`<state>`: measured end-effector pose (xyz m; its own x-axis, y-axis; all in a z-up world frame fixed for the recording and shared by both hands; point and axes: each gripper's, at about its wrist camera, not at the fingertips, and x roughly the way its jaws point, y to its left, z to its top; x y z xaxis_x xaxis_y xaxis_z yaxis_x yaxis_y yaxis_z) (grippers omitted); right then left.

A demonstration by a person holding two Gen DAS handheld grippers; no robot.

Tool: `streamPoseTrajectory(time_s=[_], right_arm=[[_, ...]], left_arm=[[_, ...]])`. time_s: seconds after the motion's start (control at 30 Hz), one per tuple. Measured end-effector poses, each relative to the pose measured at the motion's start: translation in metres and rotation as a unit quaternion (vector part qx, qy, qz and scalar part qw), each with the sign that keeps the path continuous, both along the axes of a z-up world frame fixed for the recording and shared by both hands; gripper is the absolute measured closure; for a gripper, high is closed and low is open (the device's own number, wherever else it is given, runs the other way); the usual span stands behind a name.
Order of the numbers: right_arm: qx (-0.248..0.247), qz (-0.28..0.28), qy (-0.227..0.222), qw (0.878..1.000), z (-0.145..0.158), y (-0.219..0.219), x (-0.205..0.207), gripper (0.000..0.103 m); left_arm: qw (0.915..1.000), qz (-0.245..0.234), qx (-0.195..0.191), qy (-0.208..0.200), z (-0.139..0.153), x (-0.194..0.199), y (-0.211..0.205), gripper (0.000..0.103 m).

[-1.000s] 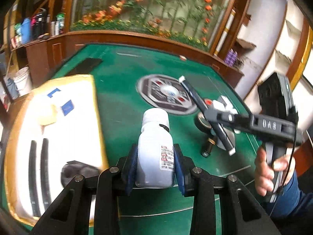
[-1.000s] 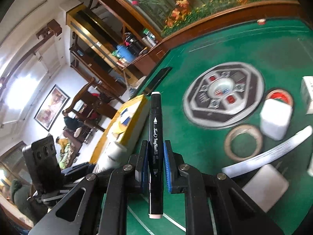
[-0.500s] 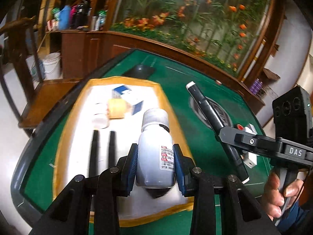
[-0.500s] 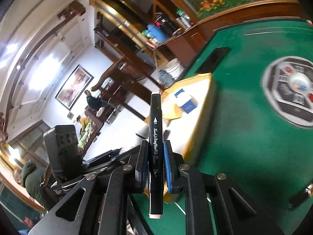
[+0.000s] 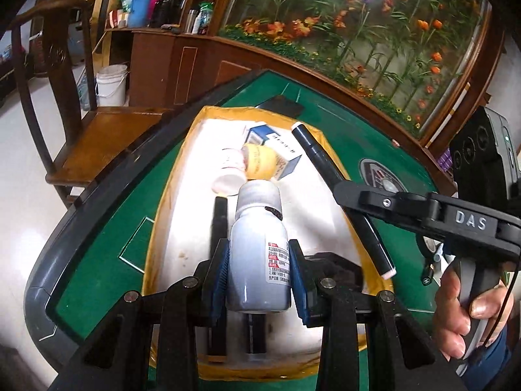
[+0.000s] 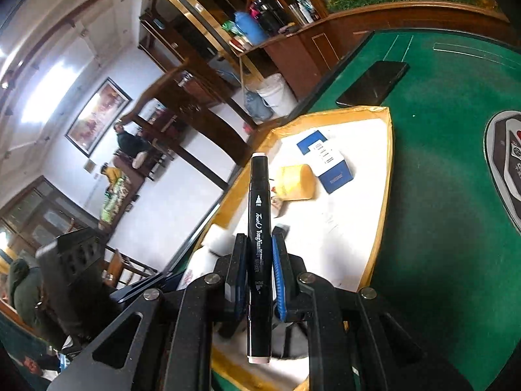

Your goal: Organize rigid objects

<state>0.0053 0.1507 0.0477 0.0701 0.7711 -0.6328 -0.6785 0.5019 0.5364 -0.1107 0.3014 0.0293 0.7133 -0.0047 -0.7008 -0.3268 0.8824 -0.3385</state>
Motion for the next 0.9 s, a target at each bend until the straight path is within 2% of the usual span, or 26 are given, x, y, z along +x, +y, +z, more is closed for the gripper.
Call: streamPoseTrajectory(time_s=[0.27,0.53,0.73,0.9], right_arm=[[-0.033,-0.009,0.010,0.999,-0.016,0.023,0.011,0.088],[-0.053,-0.028,-0.013,0.998,-0.021,0.016,0.017,0.088],[-0.072,-0.036,-0.039,0.996,-0.022,0.017,0.018,0.089],[-0.095,-0.027,-0.079,0.992,-0.022,0.025,0.007,0.088]], left_arm=[[0.9999,0.002,0.000,0.017,-0.012,0.005,0.004,0.067],[0.9996,-0.011,0.009,0.024,-0.012,0.014,-0.012,0.067],[0.9989,-0.019,0.025,0.033,-0.014,0.021,-0.025,0.066],[0.9984,-0.015,0.041,0.037,-0.014,0.020,-0.029,0.066]])
